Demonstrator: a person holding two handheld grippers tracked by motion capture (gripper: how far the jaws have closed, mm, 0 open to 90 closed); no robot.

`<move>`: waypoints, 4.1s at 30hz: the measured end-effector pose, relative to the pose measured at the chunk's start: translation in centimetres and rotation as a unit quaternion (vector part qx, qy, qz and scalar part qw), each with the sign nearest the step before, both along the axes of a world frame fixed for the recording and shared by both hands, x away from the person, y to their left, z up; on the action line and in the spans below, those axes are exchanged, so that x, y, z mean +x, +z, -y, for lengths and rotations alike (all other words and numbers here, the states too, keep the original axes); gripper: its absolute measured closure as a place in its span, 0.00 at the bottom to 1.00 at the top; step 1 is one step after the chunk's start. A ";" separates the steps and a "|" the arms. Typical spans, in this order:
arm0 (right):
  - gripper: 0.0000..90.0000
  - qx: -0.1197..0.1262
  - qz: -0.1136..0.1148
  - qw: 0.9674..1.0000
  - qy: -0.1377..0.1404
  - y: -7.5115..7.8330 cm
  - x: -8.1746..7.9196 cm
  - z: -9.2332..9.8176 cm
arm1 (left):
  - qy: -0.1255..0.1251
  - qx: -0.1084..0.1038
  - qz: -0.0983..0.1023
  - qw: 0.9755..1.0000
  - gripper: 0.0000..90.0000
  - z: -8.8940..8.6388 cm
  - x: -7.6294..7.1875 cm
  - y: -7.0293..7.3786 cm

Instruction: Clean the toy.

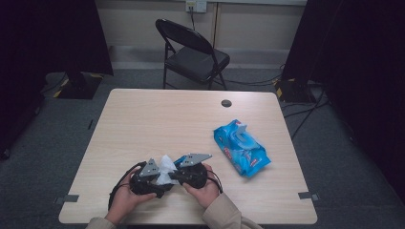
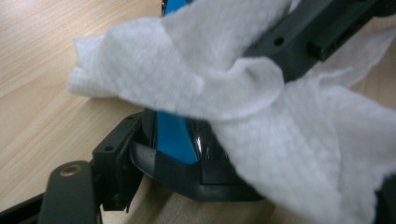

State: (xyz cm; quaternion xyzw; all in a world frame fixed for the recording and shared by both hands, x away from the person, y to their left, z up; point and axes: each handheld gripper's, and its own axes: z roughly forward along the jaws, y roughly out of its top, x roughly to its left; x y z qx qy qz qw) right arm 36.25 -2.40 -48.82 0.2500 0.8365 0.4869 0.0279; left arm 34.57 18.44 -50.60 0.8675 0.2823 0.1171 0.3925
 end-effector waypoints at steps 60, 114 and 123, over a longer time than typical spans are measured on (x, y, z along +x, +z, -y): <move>0.95 0.003 -0.018 0.995 -0.098 -0.9 3.7 5.6 | 0.000 0.000 0.000 1.000 0.27 0.0 0.0 0.0; 0.83 -0.032 0.003 0.992 -0.121 -0.4 1.5 12.0 | 0.013 -0.019 -0.036 0.999 0.19 -2.0 -0.4 2.2; 0.48 -0.046 0.017 0.991 -0.120 0.2 0.8 11.9 | 0.011 -0.034 -0.037 0.999 0.21 -2.7 -0.9 3.6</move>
